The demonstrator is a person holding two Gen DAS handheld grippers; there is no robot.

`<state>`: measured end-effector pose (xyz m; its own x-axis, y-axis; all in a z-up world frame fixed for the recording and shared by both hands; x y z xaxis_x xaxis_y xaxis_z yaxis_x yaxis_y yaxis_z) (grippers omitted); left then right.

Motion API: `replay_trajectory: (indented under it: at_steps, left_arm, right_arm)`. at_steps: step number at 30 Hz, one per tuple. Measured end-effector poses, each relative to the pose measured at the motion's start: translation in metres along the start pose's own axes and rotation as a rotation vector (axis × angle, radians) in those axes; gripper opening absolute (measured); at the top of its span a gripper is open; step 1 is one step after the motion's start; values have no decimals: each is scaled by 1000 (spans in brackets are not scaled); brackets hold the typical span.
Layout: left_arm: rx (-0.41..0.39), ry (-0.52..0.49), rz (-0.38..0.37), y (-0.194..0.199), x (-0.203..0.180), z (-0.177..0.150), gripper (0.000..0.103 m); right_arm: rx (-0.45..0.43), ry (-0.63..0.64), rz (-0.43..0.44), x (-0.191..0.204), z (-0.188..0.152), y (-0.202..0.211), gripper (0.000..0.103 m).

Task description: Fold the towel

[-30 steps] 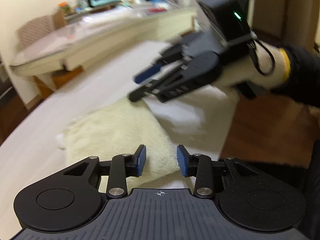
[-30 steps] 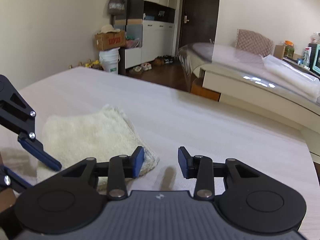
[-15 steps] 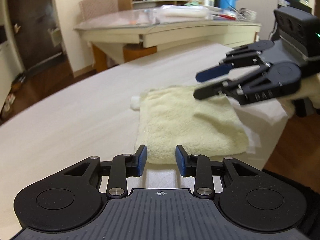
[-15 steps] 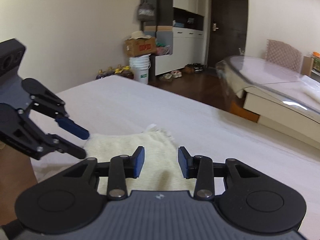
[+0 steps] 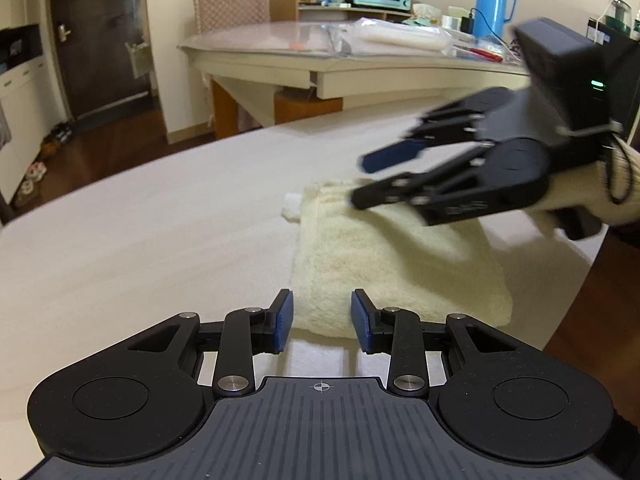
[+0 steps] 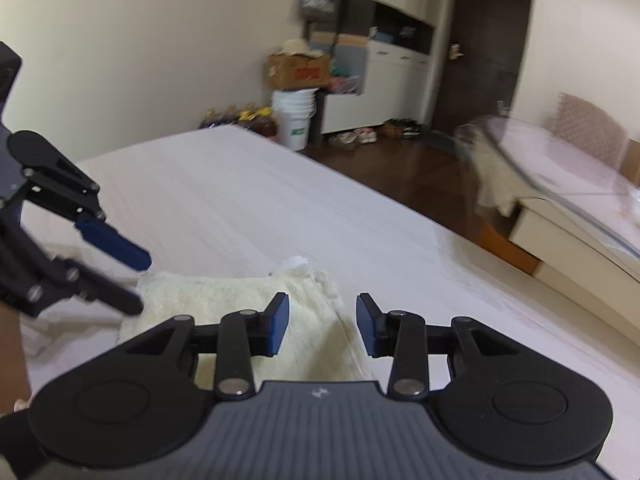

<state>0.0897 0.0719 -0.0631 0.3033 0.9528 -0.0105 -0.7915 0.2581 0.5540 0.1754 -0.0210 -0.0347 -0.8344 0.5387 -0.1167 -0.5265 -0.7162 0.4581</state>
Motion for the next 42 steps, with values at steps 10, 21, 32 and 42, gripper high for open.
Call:
replay_trajectory:
  at_steps: [10,21,32,42]
  left_arm:
    - [12,-9,21,0,-2,-2,38]
    - [0,82,112,14,-1,-8,38]
    - [8,101,200,26,-7,-6,39]
    - [-1,244,242,20,-20,-10,41]
  right_arm:
    - [-19,-64,-22,-27,0,-3,43]
    - [40,-54,-106,-61,-37,47,44]
    - [-19,-48,-93,-70,-31,65,45]
    - [-10,4,7,-72,-39,59,46]
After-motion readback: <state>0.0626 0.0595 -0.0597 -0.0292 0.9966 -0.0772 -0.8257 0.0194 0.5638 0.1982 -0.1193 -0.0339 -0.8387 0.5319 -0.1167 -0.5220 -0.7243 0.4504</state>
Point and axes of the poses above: each gripper's, at about its wrist camera, not at the fingertips, and y roughly against the way its jaws point, x to its left, z to its top, the point moved 6 cm from there along -y, roughly the way its jaws point, and after that the axes turned 10 degrees about -x, right-handed, at the moved point
